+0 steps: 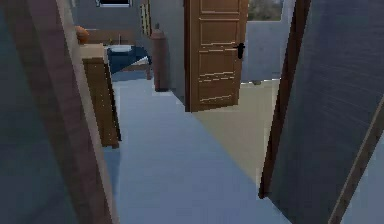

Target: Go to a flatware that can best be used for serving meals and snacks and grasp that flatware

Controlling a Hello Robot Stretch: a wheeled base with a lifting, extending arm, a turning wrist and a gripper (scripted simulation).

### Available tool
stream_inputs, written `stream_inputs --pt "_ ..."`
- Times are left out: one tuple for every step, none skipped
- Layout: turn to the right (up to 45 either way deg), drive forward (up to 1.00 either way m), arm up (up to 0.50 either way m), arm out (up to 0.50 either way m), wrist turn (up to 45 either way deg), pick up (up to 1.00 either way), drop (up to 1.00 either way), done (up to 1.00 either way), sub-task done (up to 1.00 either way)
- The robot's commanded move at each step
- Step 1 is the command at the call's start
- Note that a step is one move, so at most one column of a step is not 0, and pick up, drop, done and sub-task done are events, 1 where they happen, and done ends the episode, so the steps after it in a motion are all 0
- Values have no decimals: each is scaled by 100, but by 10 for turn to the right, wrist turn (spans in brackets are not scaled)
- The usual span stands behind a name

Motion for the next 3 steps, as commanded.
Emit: stream_inputs --pt "450 0 0 0 0 0 0 0 0" --pt "210 0 0 0 0 0 0 0 0" --pt "0 30 0 0 0 0 0 0 0"
